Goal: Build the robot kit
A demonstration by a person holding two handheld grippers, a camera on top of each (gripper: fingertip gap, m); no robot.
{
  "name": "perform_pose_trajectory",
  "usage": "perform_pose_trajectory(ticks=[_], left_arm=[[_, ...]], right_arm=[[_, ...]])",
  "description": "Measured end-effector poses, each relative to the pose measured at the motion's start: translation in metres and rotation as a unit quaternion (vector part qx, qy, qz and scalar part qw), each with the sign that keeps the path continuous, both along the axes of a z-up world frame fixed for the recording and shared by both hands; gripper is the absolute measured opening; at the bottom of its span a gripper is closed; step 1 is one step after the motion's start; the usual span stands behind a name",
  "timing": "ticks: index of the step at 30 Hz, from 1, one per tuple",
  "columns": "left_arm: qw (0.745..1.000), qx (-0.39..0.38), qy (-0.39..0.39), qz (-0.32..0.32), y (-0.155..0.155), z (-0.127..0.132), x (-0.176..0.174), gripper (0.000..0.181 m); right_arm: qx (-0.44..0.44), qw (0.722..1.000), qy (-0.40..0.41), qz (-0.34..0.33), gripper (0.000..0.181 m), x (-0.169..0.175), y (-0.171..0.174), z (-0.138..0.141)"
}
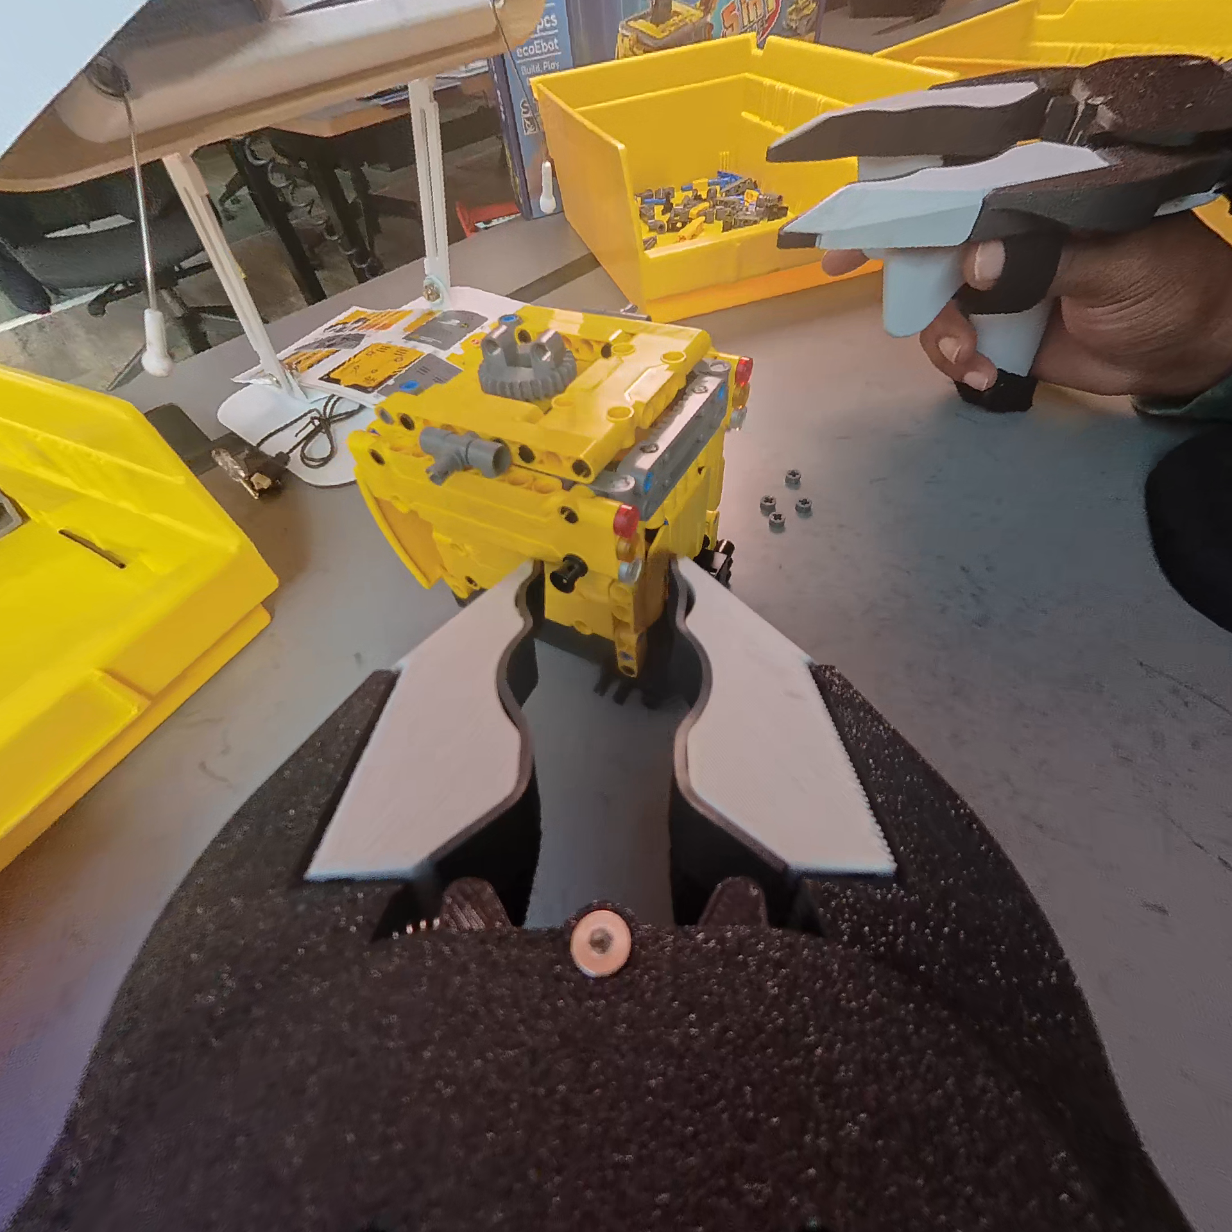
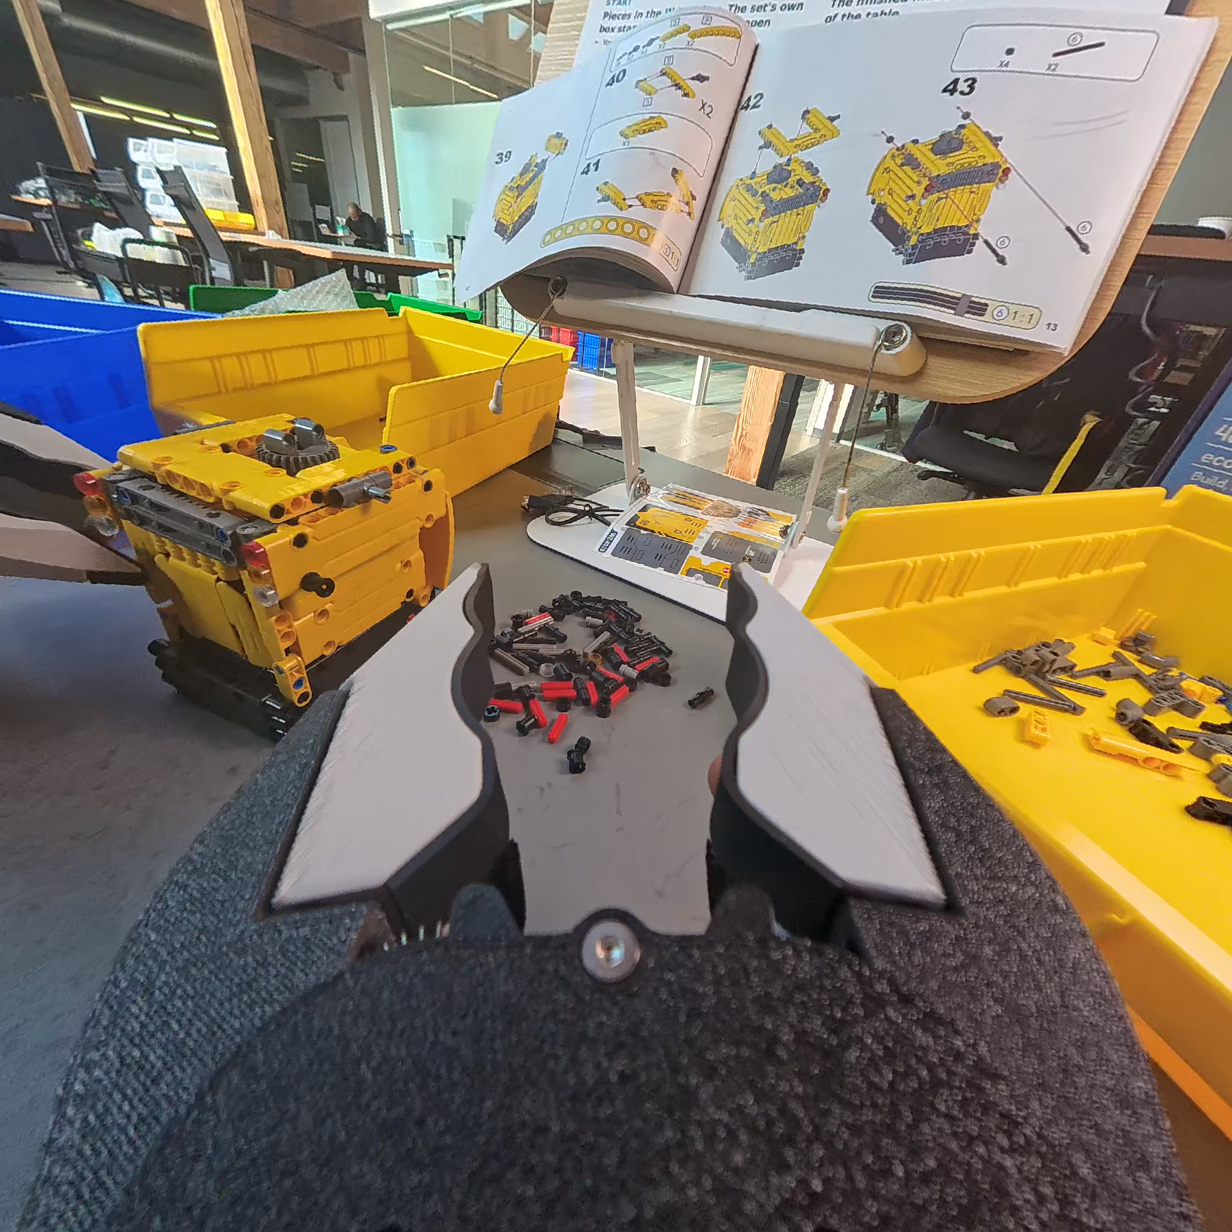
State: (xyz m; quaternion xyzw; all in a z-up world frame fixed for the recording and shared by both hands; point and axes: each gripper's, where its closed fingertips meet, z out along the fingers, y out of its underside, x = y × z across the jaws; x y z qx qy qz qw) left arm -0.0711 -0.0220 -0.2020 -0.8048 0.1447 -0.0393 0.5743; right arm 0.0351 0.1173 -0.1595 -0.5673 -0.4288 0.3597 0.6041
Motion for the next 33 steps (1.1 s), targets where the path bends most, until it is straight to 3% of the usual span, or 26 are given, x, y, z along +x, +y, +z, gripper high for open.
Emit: perform_pose_trajectory(ticks=[4,18,33], left_arm=[[0.999,0.025,-0.024,-0.024,-0.001,0.010,0.005,0.044],[0.999,0.032,-0.035,-0.001,-0.002,0.014,-0.006,0.037],[0.994,0.088,-0.060,0.014,-0.004,0.034,-0.023,0.048]], right_arm=[[-0.002,1.000,0.003,0.004,0.069,0.000,-0.001,0.001],[-0.001,1.000,0.001,-0.005,0.068,0.000,0.001,0.000],[-0.006,1.000,-0.007,-0.009,0.066,-0.001,0.004,-0.003]])
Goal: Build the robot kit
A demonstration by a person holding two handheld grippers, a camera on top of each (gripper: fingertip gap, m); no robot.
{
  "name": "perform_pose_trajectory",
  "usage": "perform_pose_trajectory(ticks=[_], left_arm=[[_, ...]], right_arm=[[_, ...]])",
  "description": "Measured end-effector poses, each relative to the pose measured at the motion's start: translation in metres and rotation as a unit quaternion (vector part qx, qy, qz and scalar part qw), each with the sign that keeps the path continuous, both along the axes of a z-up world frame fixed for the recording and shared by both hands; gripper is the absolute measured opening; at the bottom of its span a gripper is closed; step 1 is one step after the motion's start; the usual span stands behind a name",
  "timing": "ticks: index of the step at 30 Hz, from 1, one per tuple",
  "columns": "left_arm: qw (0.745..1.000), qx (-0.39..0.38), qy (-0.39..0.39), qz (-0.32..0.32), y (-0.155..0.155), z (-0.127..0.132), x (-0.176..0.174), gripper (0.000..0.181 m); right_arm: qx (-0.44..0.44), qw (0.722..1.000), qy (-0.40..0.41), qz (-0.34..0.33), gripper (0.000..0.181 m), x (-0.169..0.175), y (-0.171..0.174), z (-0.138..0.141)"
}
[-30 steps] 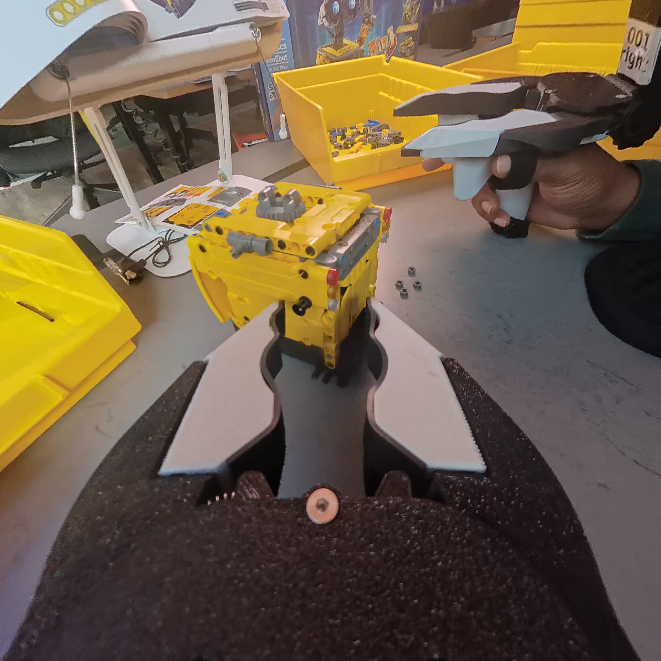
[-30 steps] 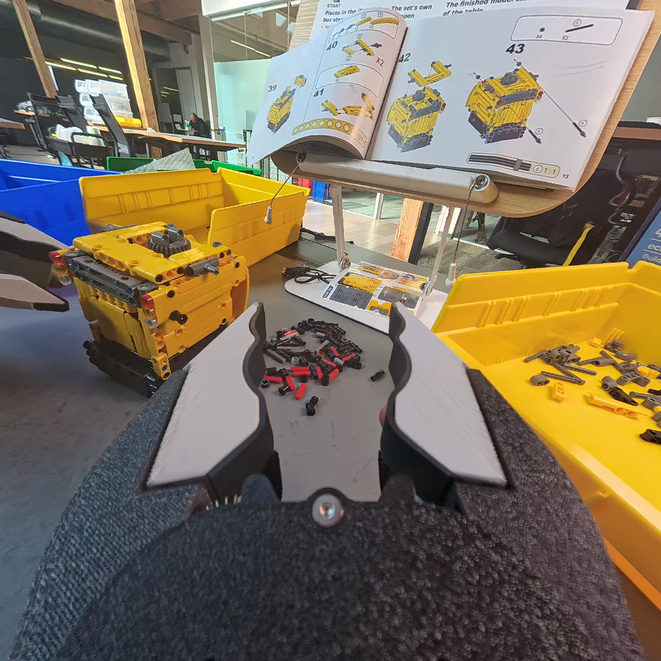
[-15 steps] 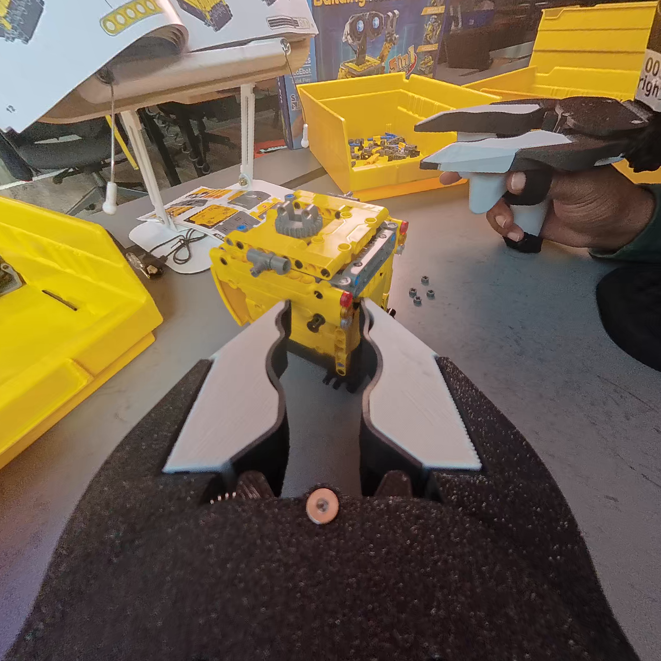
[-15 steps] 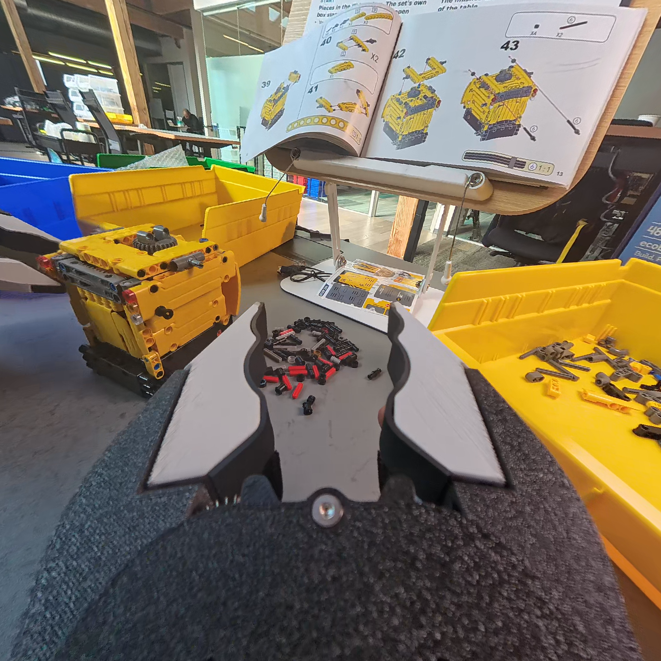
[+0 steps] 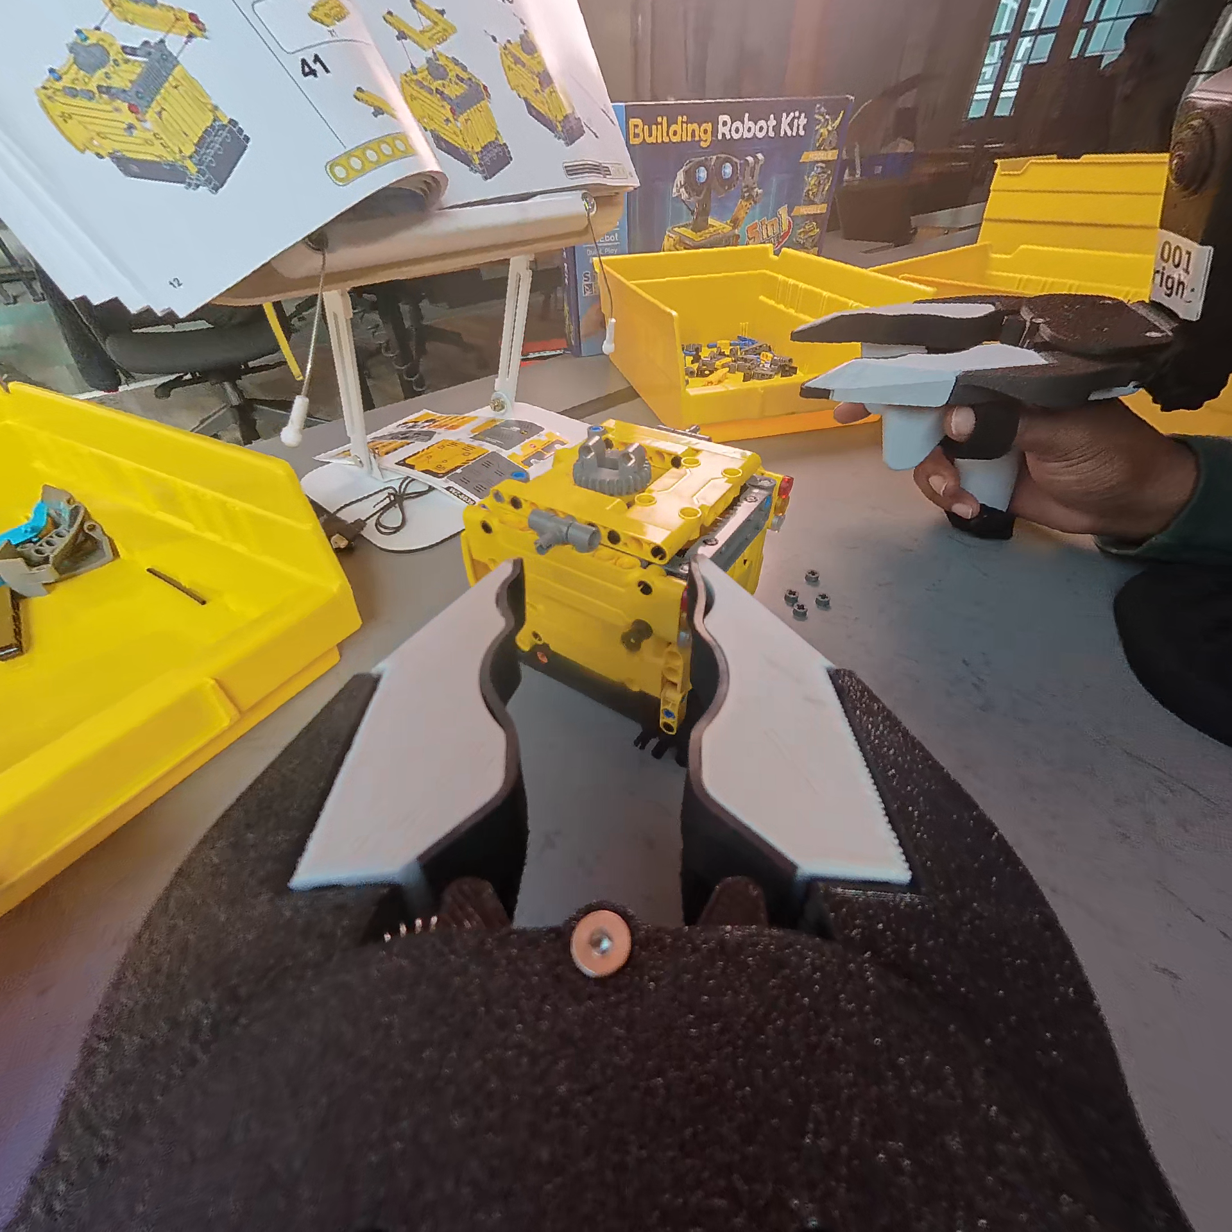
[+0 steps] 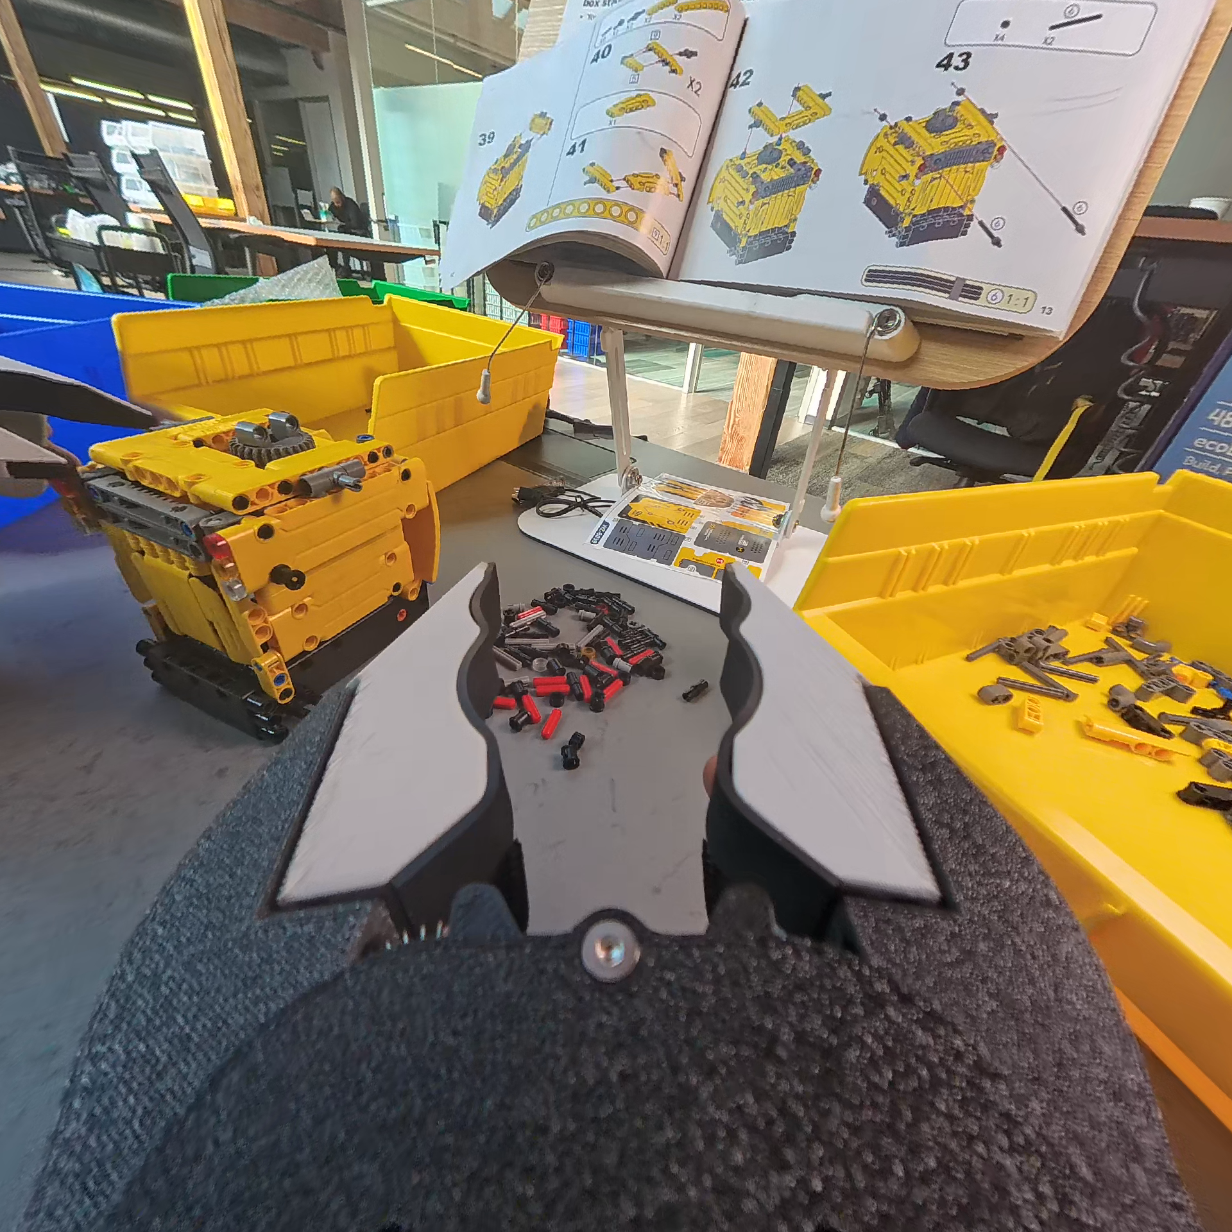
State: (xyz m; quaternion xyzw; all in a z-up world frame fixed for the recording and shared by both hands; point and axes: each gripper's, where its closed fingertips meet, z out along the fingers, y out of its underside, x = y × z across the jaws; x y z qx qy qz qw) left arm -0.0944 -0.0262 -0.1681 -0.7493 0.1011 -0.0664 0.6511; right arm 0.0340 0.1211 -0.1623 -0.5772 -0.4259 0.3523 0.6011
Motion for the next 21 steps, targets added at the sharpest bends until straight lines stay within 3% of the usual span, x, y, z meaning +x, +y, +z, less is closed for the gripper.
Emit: perform_pose_trajectory(ticks=[21], left_arm=[[1.000,-0.005,-0.007,0.030,-0.001,0.000,-0.016,0.037]], right_arm=[[0.006,1.000,0.001,-0.003,0.063,0.001,0.000,0.001]])
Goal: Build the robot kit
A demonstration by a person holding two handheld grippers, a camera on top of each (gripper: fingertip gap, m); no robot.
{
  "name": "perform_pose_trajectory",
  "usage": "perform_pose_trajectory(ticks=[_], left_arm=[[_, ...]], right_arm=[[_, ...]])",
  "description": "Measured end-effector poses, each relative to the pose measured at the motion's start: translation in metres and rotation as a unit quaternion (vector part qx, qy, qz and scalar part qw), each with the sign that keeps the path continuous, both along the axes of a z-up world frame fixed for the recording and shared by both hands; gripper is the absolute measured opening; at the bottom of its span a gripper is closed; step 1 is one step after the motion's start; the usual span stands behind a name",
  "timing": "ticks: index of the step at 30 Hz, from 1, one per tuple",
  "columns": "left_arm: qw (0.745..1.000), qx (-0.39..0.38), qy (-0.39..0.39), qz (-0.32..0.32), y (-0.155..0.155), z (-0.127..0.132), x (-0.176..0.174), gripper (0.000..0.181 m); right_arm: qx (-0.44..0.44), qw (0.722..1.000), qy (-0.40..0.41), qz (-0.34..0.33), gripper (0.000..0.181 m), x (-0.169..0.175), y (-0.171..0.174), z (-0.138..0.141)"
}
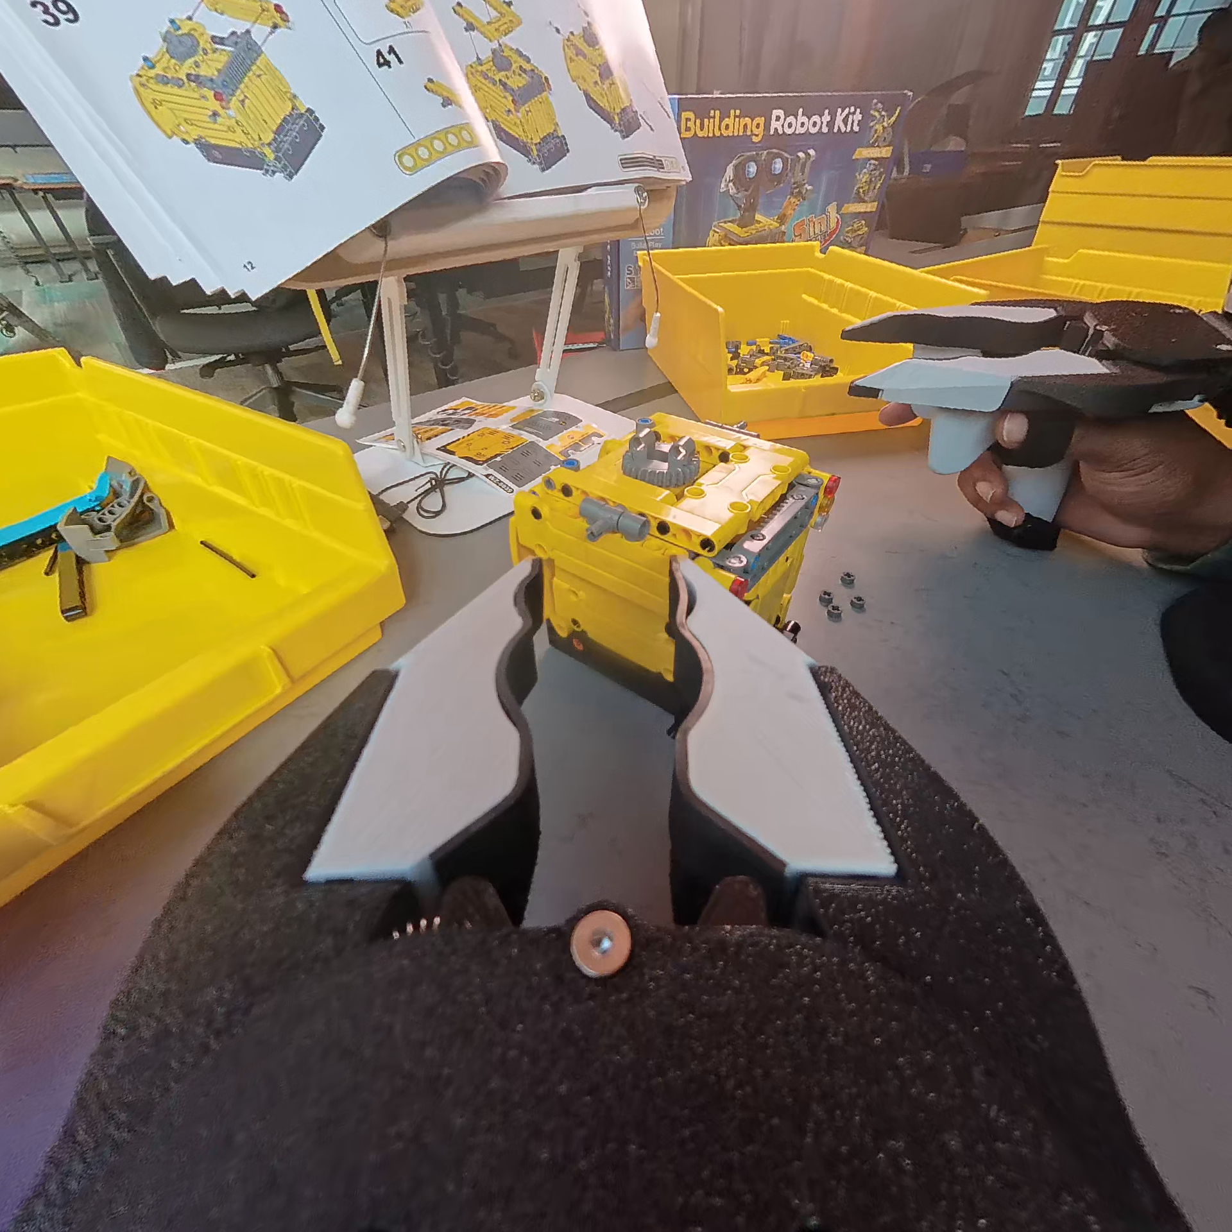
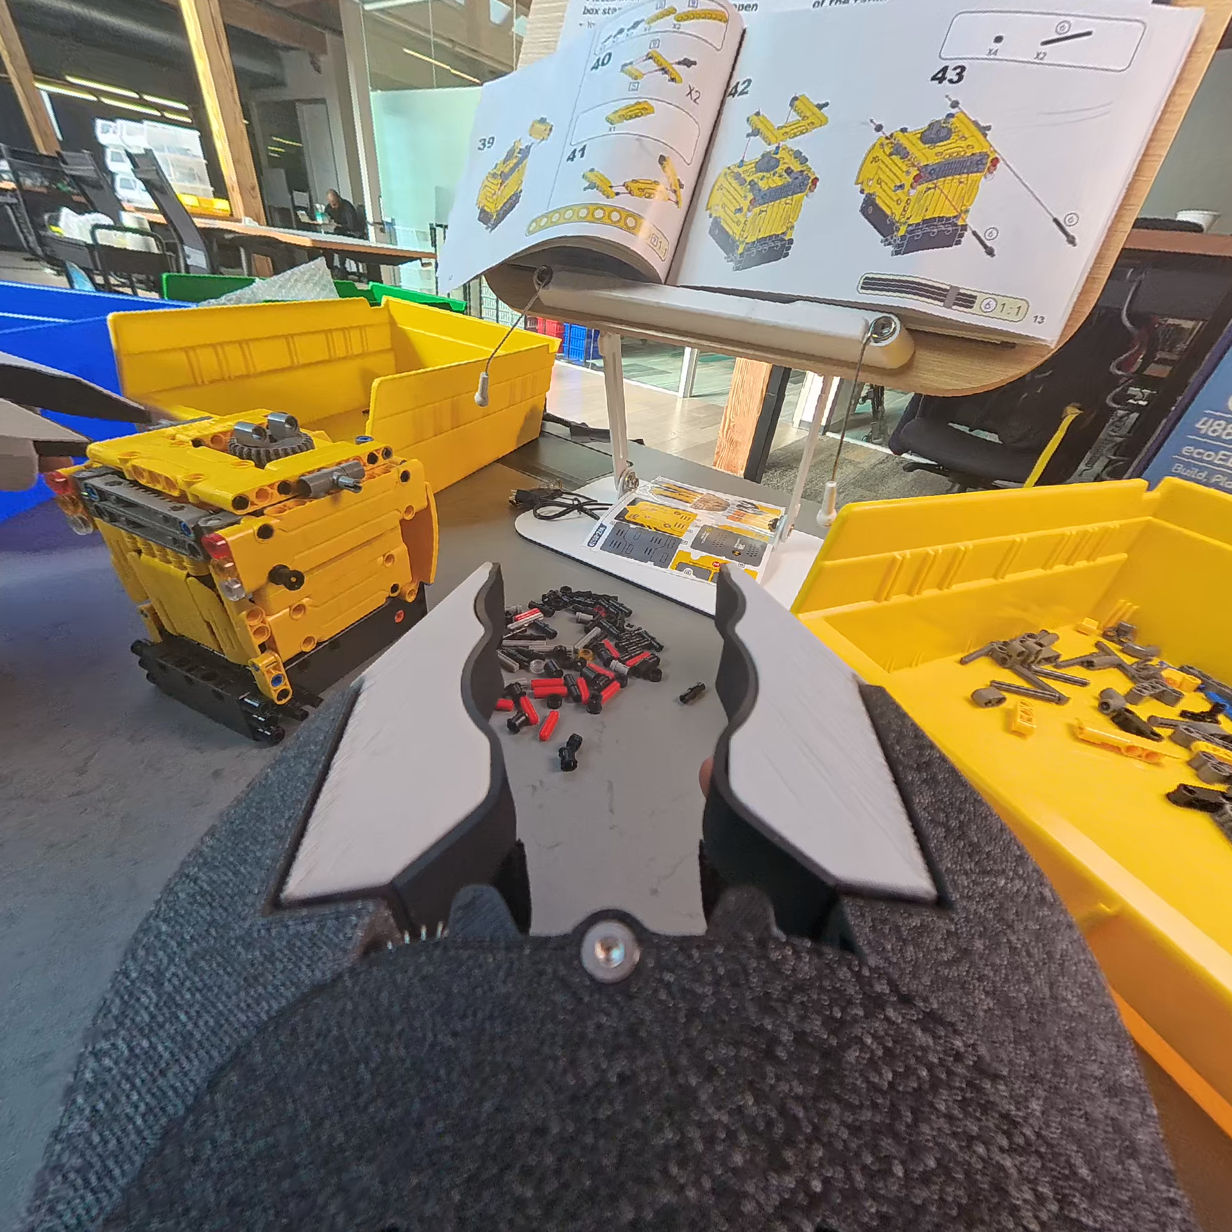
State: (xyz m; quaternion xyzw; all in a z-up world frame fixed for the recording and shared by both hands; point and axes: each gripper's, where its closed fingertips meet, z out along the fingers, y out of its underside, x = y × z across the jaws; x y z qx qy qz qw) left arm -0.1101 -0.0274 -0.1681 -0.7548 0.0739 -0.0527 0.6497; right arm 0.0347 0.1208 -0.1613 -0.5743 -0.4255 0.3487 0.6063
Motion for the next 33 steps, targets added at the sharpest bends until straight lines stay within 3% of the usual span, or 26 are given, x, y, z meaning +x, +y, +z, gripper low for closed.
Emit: perform_pose_trajectory(ticks=[10,15,21,29,33], left_arm=[[0.999,-0.030,-0.007,-0.029,-0.001,-0.011,0.006,0.031],[0.998,-0.028,0.005,-0.056,-0.002,-0.012,0.017,0.013],[0.997,-0.032,0.014,-0.066,-0.003,-0.014,0.021,0.007],[0.999,-0.015,0.005,-0.041,-0.005,-0.005,0.011,0.006],[0.999,-0.008,-0.001,-0.032,-0.006,-0.001,0.005,0.016]], right_arm=[[0.005,1.000,0.002,-0.001,0.062,0.001,-0.001,0.001],[0.008,1.000,-0.001,-0.001,0.061,0.000,-0.002,0.001],[0.011,1.000,-0.003,-0.001,0.060,0.000,-0.003,0.001],[0.009,1.000,0.000,-0.005,0.061,0.002,-0.001,0.001],[0.009,1.000,0.002,-0.005,0.061,0.002,-0.002,0.002]])
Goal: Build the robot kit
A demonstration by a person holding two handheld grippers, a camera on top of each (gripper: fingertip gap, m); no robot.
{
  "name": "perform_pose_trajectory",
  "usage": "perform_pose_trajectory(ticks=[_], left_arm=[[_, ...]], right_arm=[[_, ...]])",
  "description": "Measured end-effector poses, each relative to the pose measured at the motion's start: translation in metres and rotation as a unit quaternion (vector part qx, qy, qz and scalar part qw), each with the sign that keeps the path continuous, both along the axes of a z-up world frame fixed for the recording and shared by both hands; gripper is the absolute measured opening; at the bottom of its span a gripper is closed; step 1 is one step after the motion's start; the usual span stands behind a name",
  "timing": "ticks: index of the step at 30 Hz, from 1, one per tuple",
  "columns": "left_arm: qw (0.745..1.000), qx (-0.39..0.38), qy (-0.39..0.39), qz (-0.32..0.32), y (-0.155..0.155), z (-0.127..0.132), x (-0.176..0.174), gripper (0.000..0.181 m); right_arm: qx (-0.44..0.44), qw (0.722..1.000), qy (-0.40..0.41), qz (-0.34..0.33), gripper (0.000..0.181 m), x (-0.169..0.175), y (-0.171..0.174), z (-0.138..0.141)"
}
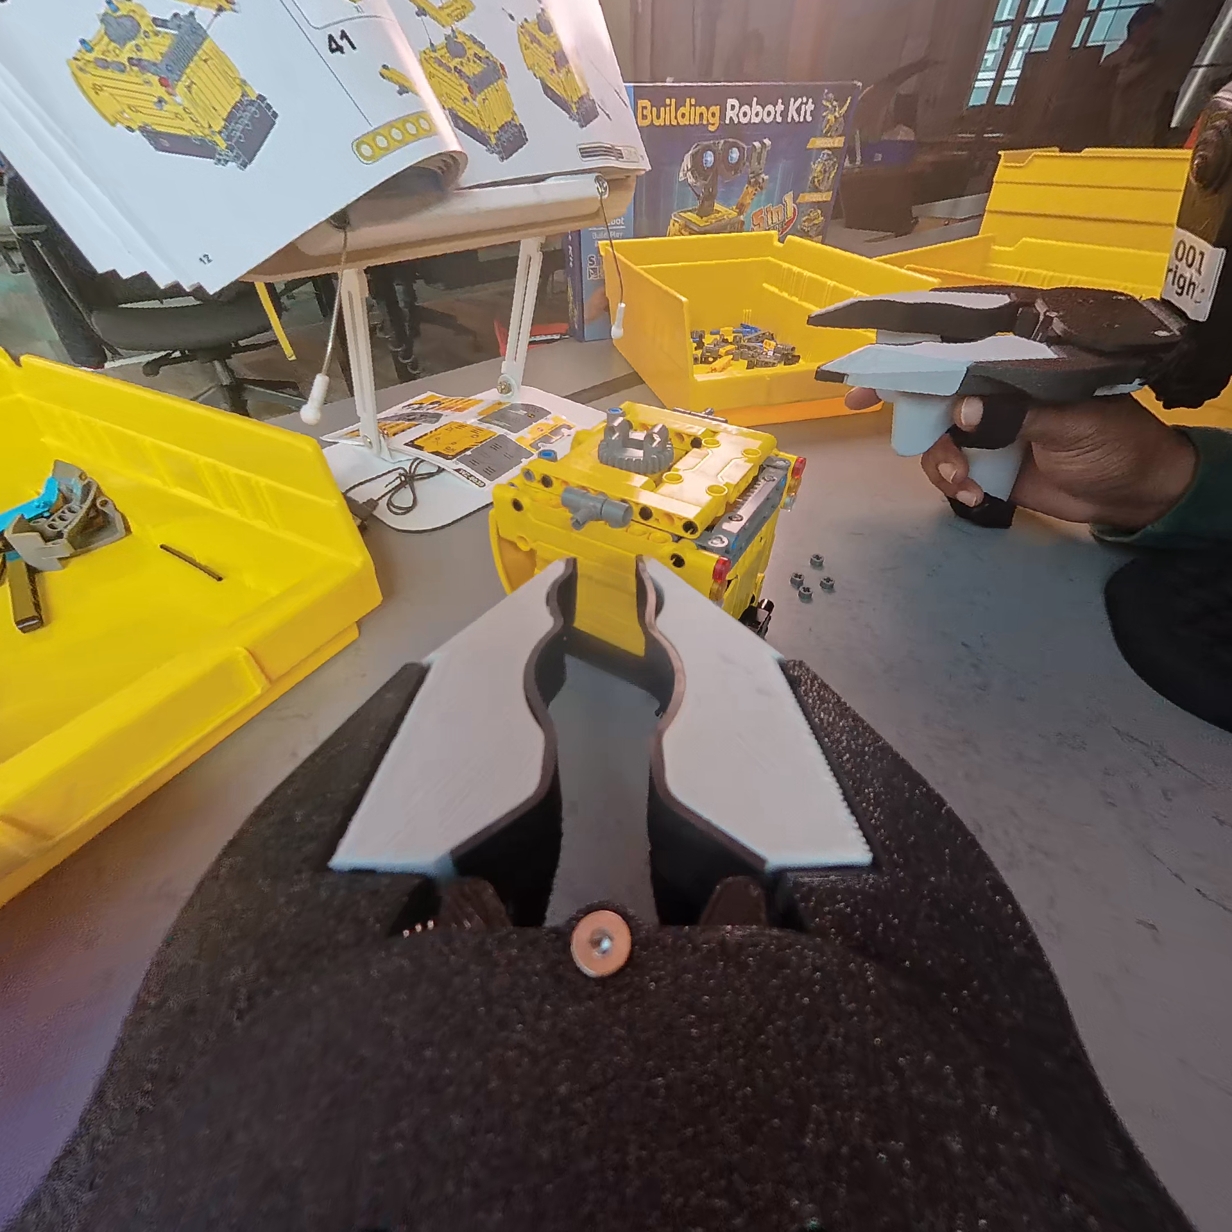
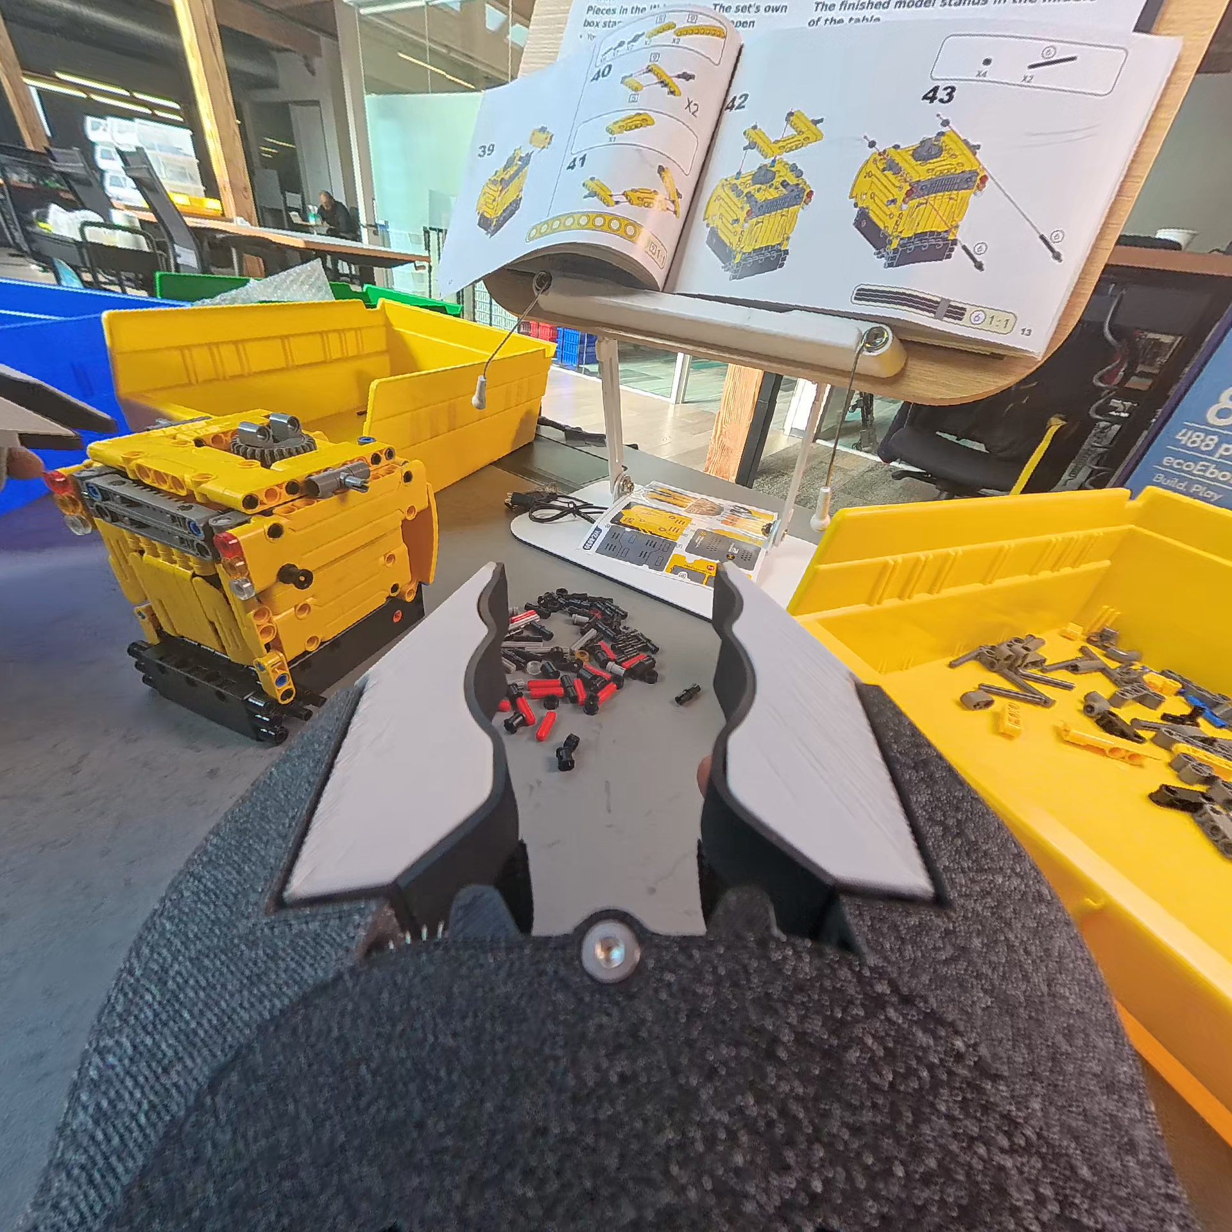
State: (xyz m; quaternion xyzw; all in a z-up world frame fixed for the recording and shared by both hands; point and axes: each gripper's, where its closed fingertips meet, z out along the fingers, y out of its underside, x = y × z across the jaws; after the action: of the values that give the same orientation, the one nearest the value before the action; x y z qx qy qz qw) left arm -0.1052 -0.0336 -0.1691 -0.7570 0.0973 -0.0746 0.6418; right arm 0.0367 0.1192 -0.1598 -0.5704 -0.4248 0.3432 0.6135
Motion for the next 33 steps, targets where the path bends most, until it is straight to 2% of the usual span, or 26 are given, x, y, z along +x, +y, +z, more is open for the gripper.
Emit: perform_pose_trajectory(ticks=[4,11,27,33], left_arm=[[1.000,0.002,0.003,0.016,0.000,0.001,-0.006,0.030],[0.999,0.010,-0.010,0.030,0.000,0.005,-0.013,0.044],[0.999,0.012,-0.011,0.028,-0.003,0.008,-0.013,0.044],[0.999,0.016,-0.010,0.029,-0.003,0.010,-0.014,0.038]], right_arm=[[0.000,1.000,0.001,0.000,0.061,0.000,0.000,0.000],[0.000,1.000,0.001,0.000,0.063,0.000,0.000,0.000],[0.001,1.000,0.000,0.000,0.062,0.000,-0.001,0.000],[0.002,1.000,-0.001,0.001,0.062,0.000,-0.001,0.000]])
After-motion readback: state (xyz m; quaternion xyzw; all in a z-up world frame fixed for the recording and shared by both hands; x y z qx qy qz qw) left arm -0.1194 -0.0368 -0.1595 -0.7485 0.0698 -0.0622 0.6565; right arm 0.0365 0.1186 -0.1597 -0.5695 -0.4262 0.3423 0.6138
